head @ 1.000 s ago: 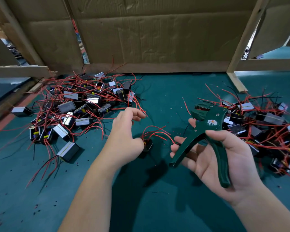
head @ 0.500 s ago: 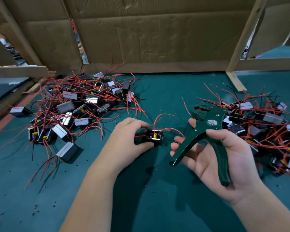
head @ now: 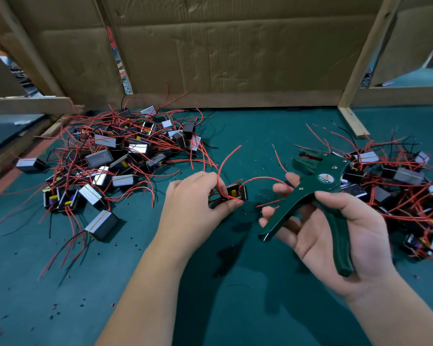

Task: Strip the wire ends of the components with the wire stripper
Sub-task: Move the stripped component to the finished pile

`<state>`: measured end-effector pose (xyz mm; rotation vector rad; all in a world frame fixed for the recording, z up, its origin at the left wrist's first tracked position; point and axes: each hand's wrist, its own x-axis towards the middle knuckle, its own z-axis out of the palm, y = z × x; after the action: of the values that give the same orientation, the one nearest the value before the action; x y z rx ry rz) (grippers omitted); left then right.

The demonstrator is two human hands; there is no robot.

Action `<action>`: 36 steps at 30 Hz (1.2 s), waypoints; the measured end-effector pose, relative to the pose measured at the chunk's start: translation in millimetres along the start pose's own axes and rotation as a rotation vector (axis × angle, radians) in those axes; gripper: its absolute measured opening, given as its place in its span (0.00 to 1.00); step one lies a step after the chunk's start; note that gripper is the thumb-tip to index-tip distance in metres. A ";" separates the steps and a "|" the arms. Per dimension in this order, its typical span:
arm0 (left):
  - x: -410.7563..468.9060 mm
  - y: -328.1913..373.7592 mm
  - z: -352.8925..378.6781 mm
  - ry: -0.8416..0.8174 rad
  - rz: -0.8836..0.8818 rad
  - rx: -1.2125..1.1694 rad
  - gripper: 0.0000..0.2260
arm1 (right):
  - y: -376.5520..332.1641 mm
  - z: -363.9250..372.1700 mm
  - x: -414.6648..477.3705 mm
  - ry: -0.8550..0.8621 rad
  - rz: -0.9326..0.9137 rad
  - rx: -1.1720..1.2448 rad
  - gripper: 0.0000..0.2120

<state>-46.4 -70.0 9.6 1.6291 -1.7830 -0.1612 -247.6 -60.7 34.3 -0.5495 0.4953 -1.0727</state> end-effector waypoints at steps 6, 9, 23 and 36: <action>-0.9 1.7 -0.2 0.078 -0.060 -0.122 0.22 | -4.3 -3.0 -1.7 -0.046 -0.047 -0.010 0.42; -0.3 1.0 -1.6 0.123 -0.069 -0.184 0.19 | -6.0 -2.5 -2.5 -0.084 -0.074 -0.018 0.39; 4.7 6.8 -0.4 -0.005 -0.219 -0.653 0.10 | -20.9 -4.3 -5.4 -0.139 -0.193 -0.098 0.44; 8.9 9.1 -12.9 0.084 -0.337 -1.098 0.16 | -20.1 3.3 4.9 -0.104 -0.104 -0.176 0.33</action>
<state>-46.3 -71.8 27.6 1.0433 -0.9844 -1.0067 -257.1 -72.0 49.1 -0.7892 0.4766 -1.0996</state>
